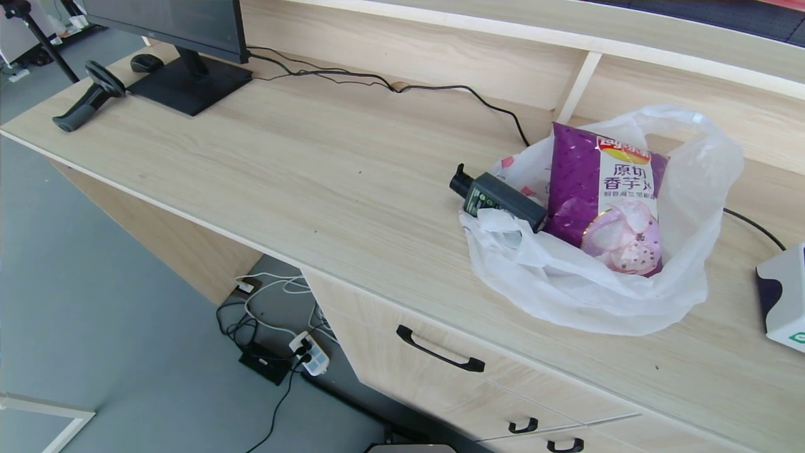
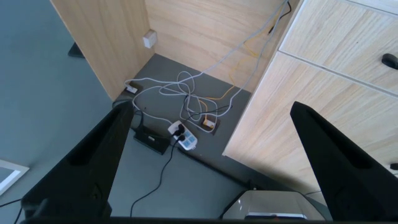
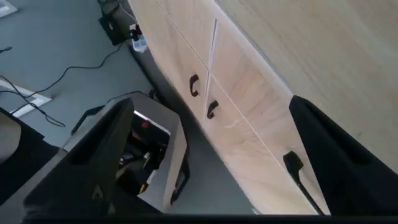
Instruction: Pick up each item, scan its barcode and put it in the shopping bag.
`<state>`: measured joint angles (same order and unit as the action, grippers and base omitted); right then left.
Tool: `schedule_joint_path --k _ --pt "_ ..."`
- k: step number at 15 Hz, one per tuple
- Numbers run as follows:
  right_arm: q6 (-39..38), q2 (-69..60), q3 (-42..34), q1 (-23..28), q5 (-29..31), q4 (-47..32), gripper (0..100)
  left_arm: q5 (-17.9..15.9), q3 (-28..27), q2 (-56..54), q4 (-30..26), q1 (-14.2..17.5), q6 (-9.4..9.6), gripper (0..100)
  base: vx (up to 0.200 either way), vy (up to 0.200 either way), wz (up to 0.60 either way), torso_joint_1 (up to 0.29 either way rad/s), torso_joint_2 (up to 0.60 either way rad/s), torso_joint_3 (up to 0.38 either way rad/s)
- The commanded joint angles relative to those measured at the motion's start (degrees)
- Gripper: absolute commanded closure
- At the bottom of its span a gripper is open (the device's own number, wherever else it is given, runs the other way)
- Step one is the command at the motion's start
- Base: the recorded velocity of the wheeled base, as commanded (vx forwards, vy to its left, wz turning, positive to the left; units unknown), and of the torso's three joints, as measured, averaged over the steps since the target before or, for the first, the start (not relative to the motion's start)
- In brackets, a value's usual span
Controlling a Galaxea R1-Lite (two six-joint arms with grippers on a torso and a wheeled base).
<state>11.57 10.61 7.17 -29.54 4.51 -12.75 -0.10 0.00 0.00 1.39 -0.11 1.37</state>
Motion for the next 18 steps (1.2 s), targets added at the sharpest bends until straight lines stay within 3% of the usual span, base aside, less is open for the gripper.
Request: schedule_joint_path --k 1,2,4,8,10,12,16,18 --pt "-2.16 -10.61 3.91 7.74 0.06 -1.84 0 0.01 0.0 0.09 0.02 0.02 0.04 0 0.0 0.0 0.0 0.0 0.0 0.0" --pt "-5.06 -9.2 5.4 13.19 0.24 -1.22 0 0.01 0.0 0.09 0.02 0.02 -0.05 0 0.0 0.0 0.0 0.0 0.0 0.0" --pt "-7.35 -7.88 6.81 13.1 5.51 -1.31 0 0.01 0.0 0.09 0.02 0.02 -0.05 0 0.0 0.0 0.0 0.0 0.0 0.0" --pt "-8.23 -5.95 9.0 13.81 7.79 -1.14 0 0.01 0.0 0.09 0.02 -0.07 0.04 0 0.0 0.0 0.0 0.0 0.0 0.0" --pt "-11.83 0.12 12.87 19.78 6.39 -0.7 0 0.01 0.0 0.0 0.02 0.02 0.04 0 0.0 0.0 0.0 0.0 0.0 0.0" --pt "-11.66 -5.51 7.33 20.31 5.16 -0.34 0 0.01 0.0 0.0 0.02 0.02 -0.05 0 0.0 0.0 0.0 0.0 0.0 0.0" --pt "-10.78 -5.07 -0.22 20.49 7.71 10.47 0 0.01 0.0 0.09 0.02 0.02 -0.05 0 0.0 0.0 0.0 0.0 0.0 0.0" --pt "-12.62 -1.99 1.01 23.39 8.67 10.2 0 0.01 0.0 0.09 0.02 -0.07 -0.05 0 0.0 0.0 0.0 0.0 0.0 0.0"
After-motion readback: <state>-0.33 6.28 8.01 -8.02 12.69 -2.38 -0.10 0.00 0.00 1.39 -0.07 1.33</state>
